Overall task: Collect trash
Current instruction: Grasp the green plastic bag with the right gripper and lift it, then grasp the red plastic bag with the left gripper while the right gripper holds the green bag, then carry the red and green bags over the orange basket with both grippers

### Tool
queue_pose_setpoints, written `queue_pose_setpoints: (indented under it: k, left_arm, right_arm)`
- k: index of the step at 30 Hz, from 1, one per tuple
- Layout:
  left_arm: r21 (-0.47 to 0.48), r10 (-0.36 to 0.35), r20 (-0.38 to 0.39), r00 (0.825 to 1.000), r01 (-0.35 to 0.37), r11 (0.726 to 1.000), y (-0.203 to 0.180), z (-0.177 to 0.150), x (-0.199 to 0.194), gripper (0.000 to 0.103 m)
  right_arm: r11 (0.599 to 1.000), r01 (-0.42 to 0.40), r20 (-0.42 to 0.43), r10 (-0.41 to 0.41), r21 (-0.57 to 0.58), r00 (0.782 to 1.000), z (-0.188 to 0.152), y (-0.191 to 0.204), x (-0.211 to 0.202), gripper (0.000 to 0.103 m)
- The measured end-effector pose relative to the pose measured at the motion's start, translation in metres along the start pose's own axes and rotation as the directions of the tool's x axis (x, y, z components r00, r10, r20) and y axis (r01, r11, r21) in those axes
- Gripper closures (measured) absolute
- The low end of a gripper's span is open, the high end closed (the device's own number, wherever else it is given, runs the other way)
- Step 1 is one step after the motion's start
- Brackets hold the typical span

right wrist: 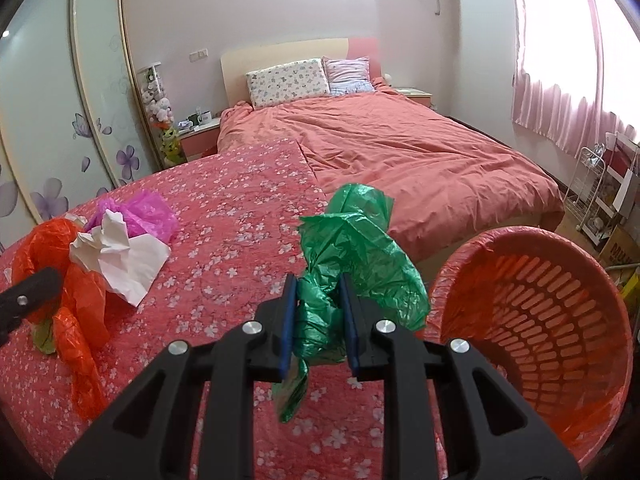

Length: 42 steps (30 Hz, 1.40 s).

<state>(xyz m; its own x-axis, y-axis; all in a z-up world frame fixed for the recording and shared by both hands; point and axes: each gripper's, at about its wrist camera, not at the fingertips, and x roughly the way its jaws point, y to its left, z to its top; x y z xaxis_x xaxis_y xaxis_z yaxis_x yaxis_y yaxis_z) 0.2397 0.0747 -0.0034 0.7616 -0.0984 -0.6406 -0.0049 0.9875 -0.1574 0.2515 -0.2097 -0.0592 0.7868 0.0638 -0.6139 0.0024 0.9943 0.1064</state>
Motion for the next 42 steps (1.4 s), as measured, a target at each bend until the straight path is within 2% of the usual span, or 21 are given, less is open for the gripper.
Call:
queue_pose_setpoints:
  k: [3,10,16,18,19,20,23,30,42]
  left_arm:
    - [0.025,0.028,0.000,1.000,-0.028,0.999,0.007,-0.005,-0.002,0.033]
    - [0.032,0.042,-0.112,0.993,-0.039,0.999,0.004,-0.030,0.029,0.033]
    - [-0.013,0.044,-0.149,0.988,-0.046,0.999,0.006,-0.025,0.052,0.033]
    - [-0.019,0.050,-0.160,0.986,-0.054,0.998,0.005,-0.027,0.057,0.039]
    - [-0.012,0.058,-0.156,0.986,-0.061,0.998,0.005,-0.027,0.056,0.046]
    - [-0.016,0.037,-0.154,0.987,-0.040,0.999,0.006,-0.026,0.055,0.059]
    - [-0.018,0.012,-0.152,0.988,-0.015,1.000,0.007,-0.028,0.048,0.065]
    - [-0.004,-0.001,-0.117,0.993,0.000,1.000,0.008,-0.034,0.020,0.066]
    - [0.038,-0.063,-0.034,0.997,0.064,0.997,-0.018,-0.022,-0.023,0.066]
  right_arm:
    - [1.000,-0.008,0.001,0.008,0.003,1.000,-0.001,0.002,-0.001,0.081]
    - [1.000,-0.016,-0.003,0.016,-0.002,1.000,-0.004,0.004,-0.003,0.081]
    - [1.000,-0.020,-0.008,0.020,0.000,1.000,-0.006,0.005,-0.003,0.081]
    - [1.000,-0.020,-0.008,0.020,-0.001,1.000,-0.006,0.005,-0.003,0.081]
    - [1.000,-0.020,-0.008,0.020,-0.001,1.000,-0.006,0.005,-0.003,0.081]
    - [1.000,-0.020,-0.009,0.020,-0.002,1.000,-0.006,0.005,-0.003,0.081]
    - [1.000,-0.020,-0.008,0.020,-0.004,1.000,-0.006,0.005,-0.004,0.081]
    - [1.000,-0.023,0.007,0.023,-0.006,1.000,-0.010,0.001,-0.018,0.081]
    - [0.999,-0.033,0.084,0.032,0.005,0.996,-0.004,-0.013,-0.074,0.081]
